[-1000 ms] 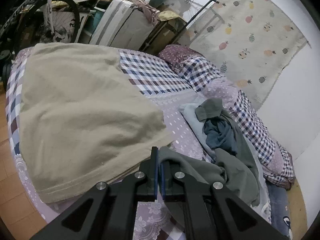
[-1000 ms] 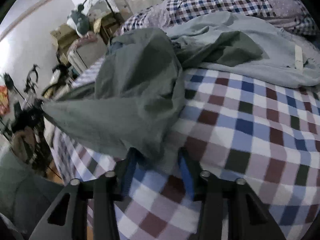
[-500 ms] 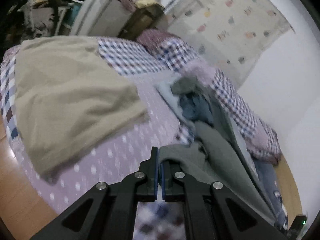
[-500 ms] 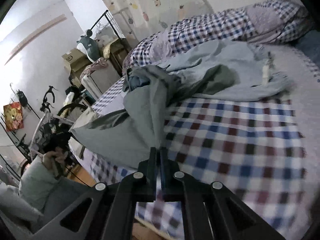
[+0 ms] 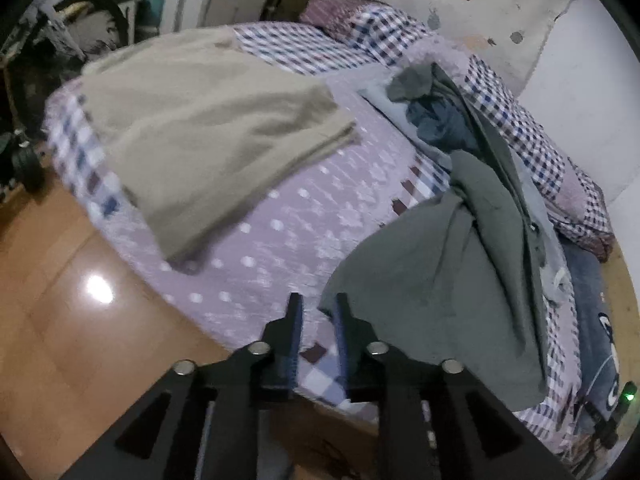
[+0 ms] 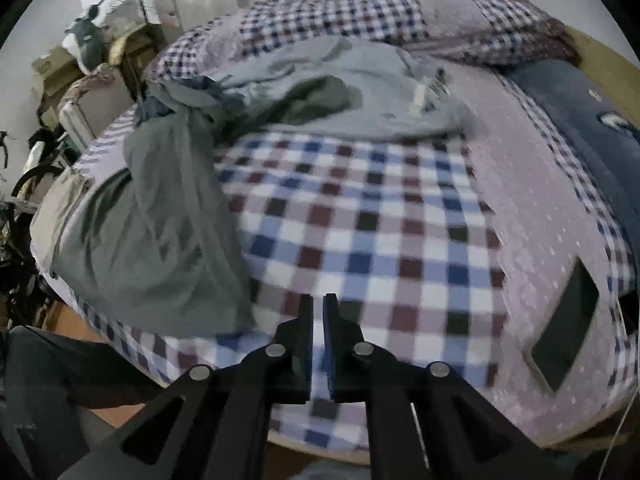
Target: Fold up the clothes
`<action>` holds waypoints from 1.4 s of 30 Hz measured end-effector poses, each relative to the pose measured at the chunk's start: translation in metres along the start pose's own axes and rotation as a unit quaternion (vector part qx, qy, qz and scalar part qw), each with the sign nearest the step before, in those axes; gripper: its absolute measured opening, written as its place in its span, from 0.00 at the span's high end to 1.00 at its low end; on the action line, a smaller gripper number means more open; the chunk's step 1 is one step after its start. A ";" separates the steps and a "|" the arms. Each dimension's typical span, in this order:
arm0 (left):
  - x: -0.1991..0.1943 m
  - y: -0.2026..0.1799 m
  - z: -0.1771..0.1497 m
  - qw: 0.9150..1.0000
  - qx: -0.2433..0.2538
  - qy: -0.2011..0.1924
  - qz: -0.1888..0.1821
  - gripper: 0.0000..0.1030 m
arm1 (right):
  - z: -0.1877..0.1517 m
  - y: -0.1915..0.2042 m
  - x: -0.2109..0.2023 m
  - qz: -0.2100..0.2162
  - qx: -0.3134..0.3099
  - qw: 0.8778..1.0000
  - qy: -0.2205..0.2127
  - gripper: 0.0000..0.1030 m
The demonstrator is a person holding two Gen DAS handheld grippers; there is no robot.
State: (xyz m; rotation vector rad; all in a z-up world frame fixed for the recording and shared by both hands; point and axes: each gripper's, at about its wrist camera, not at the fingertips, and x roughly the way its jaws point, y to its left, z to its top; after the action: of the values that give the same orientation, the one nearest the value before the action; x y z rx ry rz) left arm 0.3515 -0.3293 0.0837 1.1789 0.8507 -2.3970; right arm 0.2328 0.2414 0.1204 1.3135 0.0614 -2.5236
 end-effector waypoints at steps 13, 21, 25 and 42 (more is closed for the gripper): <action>0.019 -0.088 0.064 0.976 0.011 -0.139 -0.168 0.26 | 0.142 0.126 0.047 0.073 -0.134 0.984 -0.088 0.55; 0.109 -0.149 0.125 0.958 -0.007 -0.140 -0.248 0.23 | 0.245 0.222 0.102 0.101 -0.229 0.962 -0.108 0.44; 0.150 -0.141 0.130 0.959 -0.053 -0.125 -0.248 0.23 | 0.295 0.268 0.155 0.107 -0.260 0.955 -0.089 0.44; 0.189 -0.134 0.134 0.955 -0.104 -0.104 -0.256 0.23 | 0.355 0.429 0.326 0.010 -0.368 0.926 -0.080 0.76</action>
State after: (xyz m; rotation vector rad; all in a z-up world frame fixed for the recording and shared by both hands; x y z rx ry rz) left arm 0.0867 -0.3204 0.0453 0.6655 1.4347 -2.6700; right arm -0.1059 -0.3078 0.1061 0.7868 0.8597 -2.2116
